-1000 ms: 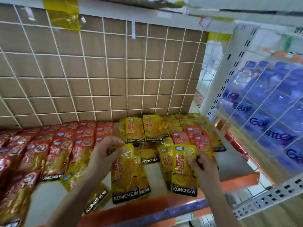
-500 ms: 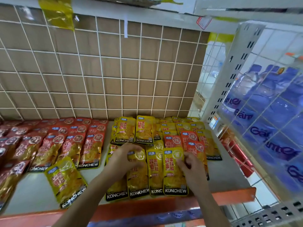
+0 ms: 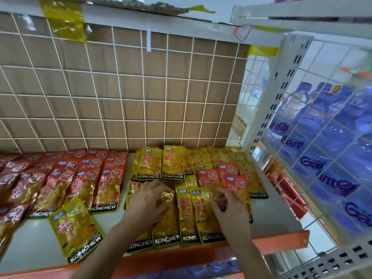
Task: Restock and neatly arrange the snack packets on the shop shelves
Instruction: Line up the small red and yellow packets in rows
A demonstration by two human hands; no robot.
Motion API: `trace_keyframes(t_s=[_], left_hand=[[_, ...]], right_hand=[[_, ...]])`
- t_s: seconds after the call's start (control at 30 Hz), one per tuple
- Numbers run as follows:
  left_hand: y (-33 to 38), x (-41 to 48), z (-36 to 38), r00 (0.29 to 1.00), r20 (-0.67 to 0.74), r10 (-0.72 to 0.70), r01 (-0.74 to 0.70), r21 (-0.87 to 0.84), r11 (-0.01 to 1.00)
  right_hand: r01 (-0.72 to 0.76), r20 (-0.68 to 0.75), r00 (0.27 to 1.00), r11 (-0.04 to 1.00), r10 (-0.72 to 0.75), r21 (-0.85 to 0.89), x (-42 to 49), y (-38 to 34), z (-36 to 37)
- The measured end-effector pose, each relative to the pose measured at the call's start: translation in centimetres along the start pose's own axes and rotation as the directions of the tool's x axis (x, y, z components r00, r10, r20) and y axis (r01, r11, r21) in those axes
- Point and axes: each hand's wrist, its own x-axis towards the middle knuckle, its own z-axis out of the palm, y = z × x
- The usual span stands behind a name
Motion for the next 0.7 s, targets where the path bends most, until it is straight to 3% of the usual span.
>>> trace_keyframes(t_s=[0.23, 0.47, 0.7], left_hand=[[3.0, 1.9, -0.5, 0.993, -0.044, 0.106, -0.11, -0.099, 0.989], [7.1, 6.7, 1.6, 0.985, 0.097, 0.142, -0.148, 0.052, 0.988], [8.5, 10.0, 4.1, 0.959, 0.283, 0.014, -0.104, 0.306, 0.946]], right_hand=[[-0.043, -0.13, 0.991, 0.996, 0.033, -0.073, 1.4, 2.8, -2.9], [-0.147, -0.088, 0.987, 0.972, 0.133, -0.183, 3.1, 5.4, -4.2], [-0.24, 0.062, 0.967, 0.967, 0.245, -0.083, 4.2, 6.1, -3.9]])
